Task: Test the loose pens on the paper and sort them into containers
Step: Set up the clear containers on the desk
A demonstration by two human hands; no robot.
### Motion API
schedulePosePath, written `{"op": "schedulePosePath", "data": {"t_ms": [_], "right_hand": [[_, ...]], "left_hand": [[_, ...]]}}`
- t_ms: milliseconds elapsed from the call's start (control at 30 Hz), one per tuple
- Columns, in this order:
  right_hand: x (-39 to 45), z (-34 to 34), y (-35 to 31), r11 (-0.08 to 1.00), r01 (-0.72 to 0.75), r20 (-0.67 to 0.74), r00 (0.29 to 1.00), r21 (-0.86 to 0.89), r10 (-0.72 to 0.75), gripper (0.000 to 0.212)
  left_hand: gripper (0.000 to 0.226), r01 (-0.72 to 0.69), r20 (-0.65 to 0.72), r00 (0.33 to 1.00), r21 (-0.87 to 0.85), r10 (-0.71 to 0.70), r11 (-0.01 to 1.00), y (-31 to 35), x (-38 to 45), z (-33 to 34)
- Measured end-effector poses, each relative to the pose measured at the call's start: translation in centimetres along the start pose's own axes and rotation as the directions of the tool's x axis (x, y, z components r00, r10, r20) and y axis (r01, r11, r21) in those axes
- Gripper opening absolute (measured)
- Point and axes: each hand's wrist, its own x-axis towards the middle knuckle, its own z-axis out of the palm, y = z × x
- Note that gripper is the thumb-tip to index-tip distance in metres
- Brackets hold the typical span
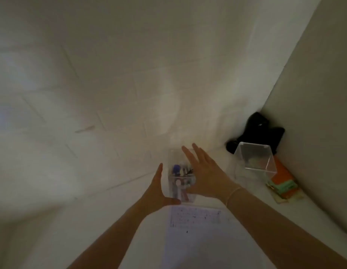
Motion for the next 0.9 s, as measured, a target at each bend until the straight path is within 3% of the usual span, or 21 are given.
{"op": "schedulePosePath", "data": {"t_ms": [100,200,333,400,467,533,600,700,800,900], "right_hand": [[2.1,-0.5,0.0,0.988,0.04,0.051,0.998,-0.152,-0.033,0.11],[3.2,-0.6,0.3,0.991,0.067,0.098,0.994,-0.113,-0.056,0.113],[3.2,-0.7,0.7,0.99,0.097,0.054,0.994,-0.099,-0.092,0.113],[3.5,-1.2,0.5,0.997,0.068,0.093,0.994,-0.026,-0.065,0.113],[3.9,-2.7,0.4,0.988,-0.025,0.171,0.985,0.152,-0.001,0.112],[4.2,-4.9,1.2,0.886,-0.167,0.281,0.959,0.433,0.044,0.097],[4.0,-7.1,2.2,0.684,-0.273,0.364,0.931,0.677,0.011,0.073],[3.7,-8.8,3.3,0.368,-0.334,0.344,0.938,0.868,0.041,0.044],[4.1,-9.1,3.9,0.154,-0.369,0.337,0.92,0.917,0.2,0.05],[4.1,-10.3,4.3,0.109,-0.436,0.389,0.871,0.893,0.299,0.064]], "left_hand": [[0.132,0.06,0.033,0.998,0.071,-0.062,0.996,-2.5,1.7,-1.1],[0.126,0.107,0.084,0.99,0.083,-0.114,0.991,-3.0,3.3,-1.3],[0.116,0.119,0.105,0.986,0.099,-0.129,0.988,-3.7,4.3,0.2],[0.111,0.174,0.079,0.98,0.096,-0.182,0.98,-4.1,4.5,0.4],[0.109,0.192,0.074,0.977,0.122,-0.202,0.974,-3.5,4.3,0.1],[0.105,0.164,0.057,0.983,0.179,-0.177,0.97,-2.5,3.8,-0.6],[0.097,0.135,0.045,0.988,0.206,-0.147,0.969,-1.5,3.0,-1.2],[0.097,0.101,0.021,0.994,0.217,-0.108,0.971,-0.1,1.7,-2.1],[0.095,0.097,0.004,0.995,0.227,-0.1,0.969,1.3,0.7,-2.7],[0.095,0.065,0.019,0.997,0.342,-0.076,0.938,2.1,-0.2,-3.5]]}}
